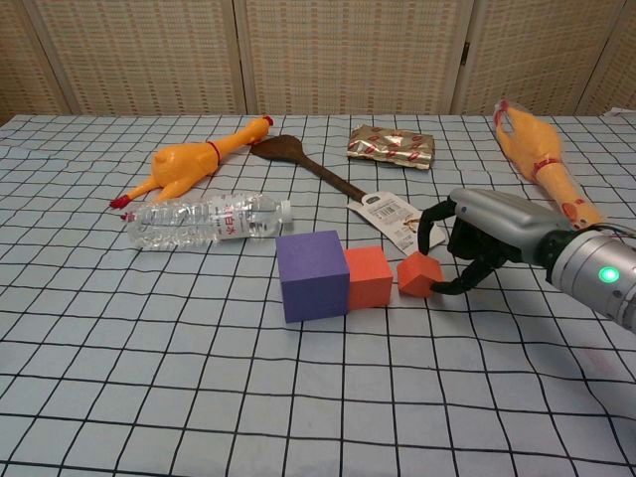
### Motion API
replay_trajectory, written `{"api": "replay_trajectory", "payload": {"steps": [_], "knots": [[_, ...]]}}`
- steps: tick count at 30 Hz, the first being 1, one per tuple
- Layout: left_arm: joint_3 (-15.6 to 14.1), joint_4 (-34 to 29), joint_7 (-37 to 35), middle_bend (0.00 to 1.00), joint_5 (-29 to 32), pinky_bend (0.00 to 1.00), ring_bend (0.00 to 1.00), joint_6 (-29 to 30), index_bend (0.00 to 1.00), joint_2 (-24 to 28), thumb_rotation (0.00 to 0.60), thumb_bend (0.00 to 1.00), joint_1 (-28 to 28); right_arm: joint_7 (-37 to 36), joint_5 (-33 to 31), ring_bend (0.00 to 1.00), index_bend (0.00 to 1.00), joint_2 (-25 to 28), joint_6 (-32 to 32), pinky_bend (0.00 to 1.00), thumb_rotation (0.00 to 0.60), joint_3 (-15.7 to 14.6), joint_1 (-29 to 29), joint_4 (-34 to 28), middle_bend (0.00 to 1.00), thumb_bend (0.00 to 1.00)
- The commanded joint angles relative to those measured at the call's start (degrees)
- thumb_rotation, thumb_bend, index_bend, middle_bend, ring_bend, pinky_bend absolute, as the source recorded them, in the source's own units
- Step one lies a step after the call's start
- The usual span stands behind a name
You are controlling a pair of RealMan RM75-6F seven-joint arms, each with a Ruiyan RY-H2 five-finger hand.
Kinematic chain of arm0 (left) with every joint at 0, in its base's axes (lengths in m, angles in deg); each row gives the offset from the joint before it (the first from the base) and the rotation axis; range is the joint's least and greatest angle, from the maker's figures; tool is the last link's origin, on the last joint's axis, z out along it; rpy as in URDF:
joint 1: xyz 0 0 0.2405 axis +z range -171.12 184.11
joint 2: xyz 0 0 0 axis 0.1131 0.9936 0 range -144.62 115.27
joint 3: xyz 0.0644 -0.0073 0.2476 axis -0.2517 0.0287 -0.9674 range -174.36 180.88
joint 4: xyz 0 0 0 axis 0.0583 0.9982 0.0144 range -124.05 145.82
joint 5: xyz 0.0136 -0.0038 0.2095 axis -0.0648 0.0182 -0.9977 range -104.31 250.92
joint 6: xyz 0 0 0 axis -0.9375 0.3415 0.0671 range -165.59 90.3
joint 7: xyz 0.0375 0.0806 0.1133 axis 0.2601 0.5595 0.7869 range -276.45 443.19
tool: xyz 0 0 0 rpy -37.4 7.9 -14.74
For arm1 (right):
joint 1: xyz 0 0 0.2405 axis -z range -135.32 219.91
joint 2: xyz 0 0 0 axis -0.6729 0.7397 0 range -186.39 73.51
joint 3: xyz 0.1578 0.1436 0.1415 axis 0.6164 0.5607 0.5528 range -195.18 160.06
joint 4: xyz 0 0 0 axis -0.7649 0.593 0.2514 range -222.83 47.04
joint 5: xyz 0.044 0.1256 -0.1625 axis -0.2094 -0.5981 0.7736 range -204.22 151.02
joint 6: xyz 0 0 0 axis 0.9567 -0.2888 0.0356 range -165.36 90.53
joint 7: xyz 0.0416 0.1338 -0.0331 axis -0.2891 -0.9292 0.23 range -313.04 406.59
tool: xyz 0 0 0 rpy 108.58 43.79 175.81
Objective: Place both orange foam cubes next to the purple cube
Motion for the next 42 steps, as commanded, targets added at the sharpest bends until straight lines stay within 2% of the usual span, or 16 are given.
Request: {"api": "replay_trajectory", "payload": {"steps": [1, 14, 19, 22, 24, 29, 32, 38, 42], "knots": [[0.00, -0.01, -0.02, 0.53, -0.02, 0.60, 0.58, 0.00, 0.40, -0.01, 0.600, 0.50, 0.00, -0.19, 0.00, 0.88, 0.48, 0.03, 0.16, 0.93, 0.600, -0.06, 0.03, 0.12, 1.00, 0.10], [-0.03, 0.01, -0.07, 0.53, -0.01, 0.60, 0.58, -0.07, 0.40, 0.01, 0.600, 0.50, -0.02, -2.30, 0.49, 0.88, 0.36, 0.85, 1.13, 0.93, 0.600, -0.46, 0.05, -0.14, 1.00, 0.10], [-0.01, 0.02, -0.10, 0.53, 0.04, 0.60, 0.58, -0.07, 0.40, 0.02, 0.600, 0.50, -0.02, -2.65, 0.87, 0.88, 0.37, 2.49, 0.95, 0.93, 0.600, -0.90, 0.51, -1.93, 1.00, 0.10], [-0.01, -0.02, -0.04, 0.53, 0.07, 0.60, 0.58, -0.10, 0.40, 0.01, 0.600, 0.50, -0.03, -1.40, -0.18, 0.88, 0.41, 4.25, 1.18, 0.93, 0.600, -0.97, 1.01, -4.39, 1.00, 0.10], [-0.02, 0.00, 0.08, 0.53, 0.07, 0.60, 0.58, -0.20, 0.40, -0.04, 0.600, 0.50, -0.06, 0.58, -1.30, 0.88, 0.43, 5.09, 0.88, 0.93, 0.600, -0.79, 1.35, -5.82, 1.00, 0.14], [-0.03, -0.08, 0.24, 0.53, 0.10, 0.60, 0.58, -0.31, 0.40, -0.07, 0.600, 0.50, -0.09, 5.29, -5.23, 0.88, 0.44, 5.88, 1.56, 0.93, 0.600, 0.02, 1.40, -8.12, 1.00, 0.32], [0.00, -0.07, 0.32, 0.53, 0.22, 0.60, 0.58, -0.35, 0.40, -0.12, 0.600, 0.50, -0.09, 6.49, -6.85, 0.88, 0.44, 5.97, 2.20, 0.93, 0.600, 0.38, 1.19, -8.64, 1.00, 0.39], [0.04, -0.03, 0.19, 0.53, 0.27, 0.60, 0.58, -0.40, 0.40, -0.10, 0.600, 0.50, -0.14, 6.59, -9.76, 0.88, 0.45, 6.03, 4.88, 0.93, 0.600, 0.88, 0.41, -9.31, 1.00, 0.48], [0.02, -0.01, 0.06, 0.53, 0.20, 0.60, 0.58, -0.29, 0.40, -0.06, 0.600, 0.50, -0.12, 5.98, -10.63, 0.88, 0.45, 5.79, 6.12, 0.93, 0.600, 1.05, -0.09, -9.27, 1.00, 0.51]]}}
